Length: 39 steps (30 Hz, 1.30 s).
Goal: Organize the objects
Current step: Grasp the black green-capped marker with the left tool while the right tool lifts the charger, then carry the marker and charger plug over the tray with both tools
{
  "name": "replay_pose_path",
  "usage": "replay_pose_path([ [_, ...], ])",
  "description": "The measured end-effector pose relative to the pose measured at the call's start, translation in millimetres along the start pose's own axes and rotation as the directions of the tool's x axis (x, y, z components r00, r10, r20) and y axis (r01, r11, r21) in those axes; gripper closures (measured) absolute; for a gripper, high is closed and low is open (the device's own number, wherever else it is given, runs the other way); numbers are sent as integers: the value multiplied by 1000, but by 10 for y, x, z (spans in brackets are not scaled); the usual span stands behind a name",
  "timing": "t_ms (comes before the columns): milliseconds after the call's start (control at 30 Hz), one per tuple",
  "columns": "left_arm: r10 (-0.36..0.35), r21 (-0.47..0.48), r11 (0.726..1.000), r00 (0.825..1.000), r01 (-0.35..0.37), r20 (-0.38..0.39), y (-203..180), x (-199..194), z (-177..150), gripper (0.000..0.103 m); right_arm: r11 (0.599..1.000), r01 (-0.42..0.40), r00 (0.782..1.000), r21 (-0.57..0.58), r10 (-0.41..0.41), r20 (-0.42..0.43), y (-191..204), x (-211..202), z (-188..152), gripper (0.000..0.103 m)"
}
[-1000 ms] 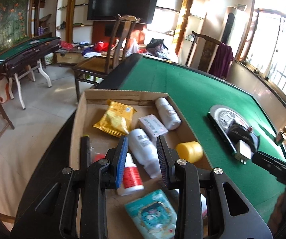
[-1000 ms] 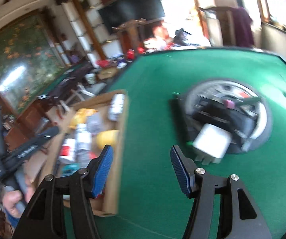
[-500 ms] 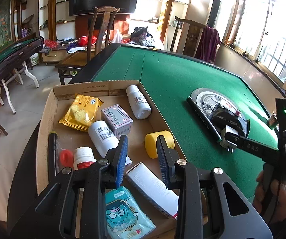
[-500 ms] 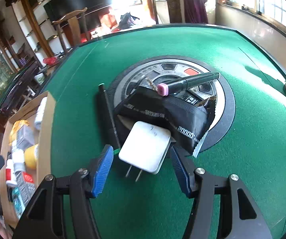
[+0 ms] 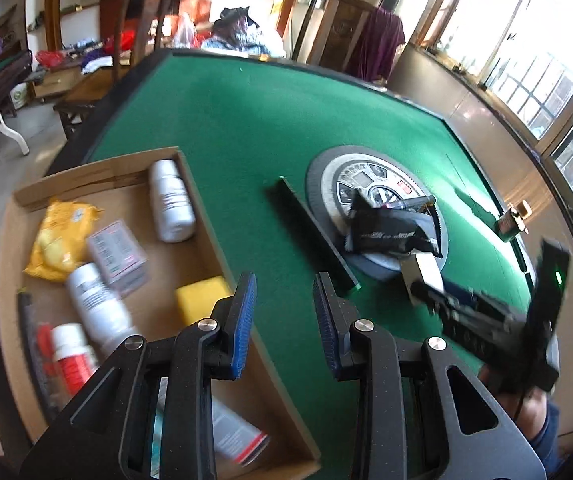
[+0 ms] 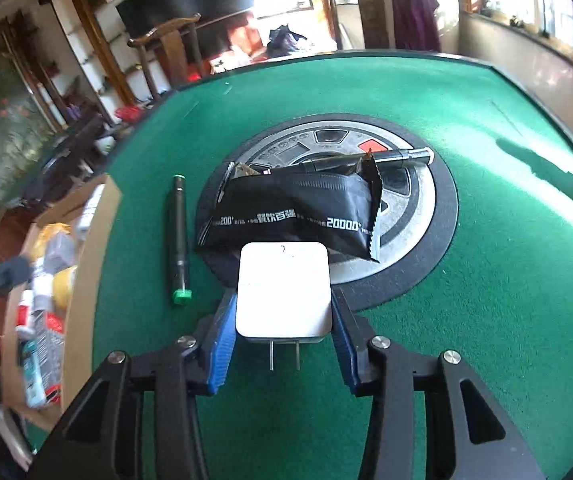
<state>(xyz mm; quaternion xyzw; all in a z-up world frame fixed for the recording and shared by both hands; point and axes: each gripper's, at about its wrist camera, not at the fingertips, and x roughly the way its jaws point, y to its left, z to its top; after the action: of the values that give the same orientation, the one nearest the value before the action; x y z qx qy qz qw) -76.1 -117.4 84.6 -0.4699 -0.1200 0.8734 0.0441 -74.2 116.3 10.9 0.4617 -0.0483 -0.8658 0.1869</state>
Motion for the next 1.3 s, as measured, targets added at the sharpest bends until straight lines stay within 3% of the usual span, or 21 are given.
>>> replay_pose_path([
  [100, 1, -69, 998, 995, -8, -96, -75, 391, 212, 74, 995, -88, 996, 55, 88, -6, -172, -65, 19, 59],
  [200, -48, -170, 985, 984, 18, -171, -56, 766, 330, 74, 993, -102, 994, 51, 101, 32, -199, -178, 72, 59],
  [400, -11, -212, 977, 977, -35, -211, -133, 1148, 432, 74, 989, -137, 987, 61, 131, 94, -177, -421, 124, 59],
  [533, 54, -184, 979, 983, -86, -174, -192, 1191, 481, 76, 988, -140, 987, 66, 133, 94, -200, -408, 143, 59],
  [600, 88, -143, 983, 982, -113, -169, -218, 1210, 476, 87, 988, -140, 986, 71, 133, 95, -208, -407, 147, 59],
  [733, 75, -122, 988, 983, -96, -168, -150, 1121, 357, 89, 988, -139, 986, 71, 132, 98, -208, -409, 139, 59],
  [900, 12, -101, 995, 990, -27, -141, -151, 965, 123, 89, 988, -140, 986, 60, 134, 97, -174, -393, 116, 59],
  [1067, -84, -100, 992, 994, 77, -64, -141, 633, -15, 89, 989, -141, 985, 44, 136, 105, -132, -398, 95, 59],
  [1300, -185, -96, 978, 982, 186, 25, -35, 234, -114, 89, 988, -152, 981, -7, 152, 122, 38, -396, 32, 59],
])
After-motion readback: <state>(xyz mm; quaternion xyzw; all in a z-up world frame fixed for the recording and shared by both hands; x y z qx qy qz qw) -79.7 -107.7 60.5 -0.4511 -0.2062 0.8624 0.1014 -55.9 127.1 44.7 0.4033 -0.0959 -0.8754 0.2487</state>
